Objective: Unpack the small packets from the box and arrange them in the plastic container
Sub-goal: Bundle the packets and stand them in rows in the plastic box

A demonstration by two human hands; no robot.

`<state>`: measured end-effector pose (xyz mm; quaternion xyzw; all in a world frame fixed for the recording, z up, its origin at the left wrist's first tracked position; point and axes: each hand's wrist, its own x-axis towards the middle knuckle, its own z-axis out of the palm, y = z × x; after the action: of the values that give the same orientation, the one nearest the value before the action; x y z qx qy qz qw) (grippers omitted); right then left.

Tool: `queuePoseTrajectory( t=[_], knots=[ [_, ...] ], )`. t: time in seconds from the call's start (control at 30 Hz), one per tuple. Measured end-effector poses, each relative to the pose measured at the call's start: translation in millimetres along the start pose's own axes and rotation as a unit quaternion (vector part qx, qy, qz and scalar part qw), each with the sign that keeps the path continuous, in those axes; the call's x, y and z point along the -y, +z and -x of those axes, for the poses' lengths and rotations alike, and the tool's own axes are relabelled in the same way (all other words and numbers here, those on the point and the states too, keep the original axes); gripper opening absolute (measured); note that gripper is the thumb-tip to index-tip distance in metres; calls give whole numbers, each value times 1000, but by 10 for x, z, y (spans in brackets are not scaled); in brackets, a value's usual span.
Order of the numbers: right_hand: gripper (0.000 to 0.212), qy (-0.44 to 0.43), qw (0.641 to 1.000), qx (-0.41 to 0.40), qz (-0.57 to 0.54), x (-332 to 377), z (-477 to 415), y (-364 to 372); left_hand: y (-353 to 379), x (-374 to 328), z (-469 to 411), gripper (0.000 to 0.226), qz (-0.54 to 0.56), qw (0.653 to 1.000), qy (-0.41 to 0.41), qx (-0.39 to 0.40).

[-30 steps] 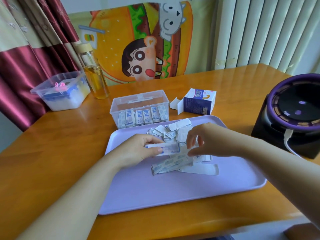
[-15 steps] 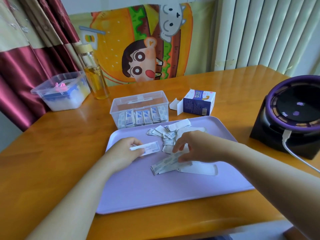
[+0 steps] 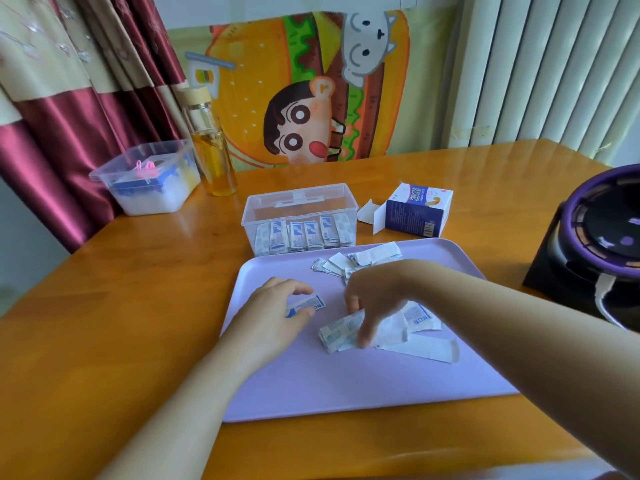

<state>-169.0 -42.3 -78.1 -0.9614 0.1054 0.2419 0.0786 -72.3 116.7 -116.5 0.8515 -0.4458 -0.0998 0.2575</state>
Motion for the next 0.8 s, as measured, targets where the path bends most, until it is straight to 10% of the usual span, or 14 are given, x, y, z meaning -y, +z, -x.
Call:
queuePoseTrajectory(
  t=[0.37, 0.6, 0.8],
  knots=[
    [33, 20, 964, -124, -233, -364, -10, 29, -45, 21, 66, 15, 222, 973, -48, -33],
    [15, -59, 689, -118, -713, -224, 39, 86, 148, -364, 123, 9, 445, 891, -90, 21],
    [21, -78, 601, -129, -785, 14, 38, 253, 201, -432, 102, 7, 406, 911, -54, -46]
  ],
)
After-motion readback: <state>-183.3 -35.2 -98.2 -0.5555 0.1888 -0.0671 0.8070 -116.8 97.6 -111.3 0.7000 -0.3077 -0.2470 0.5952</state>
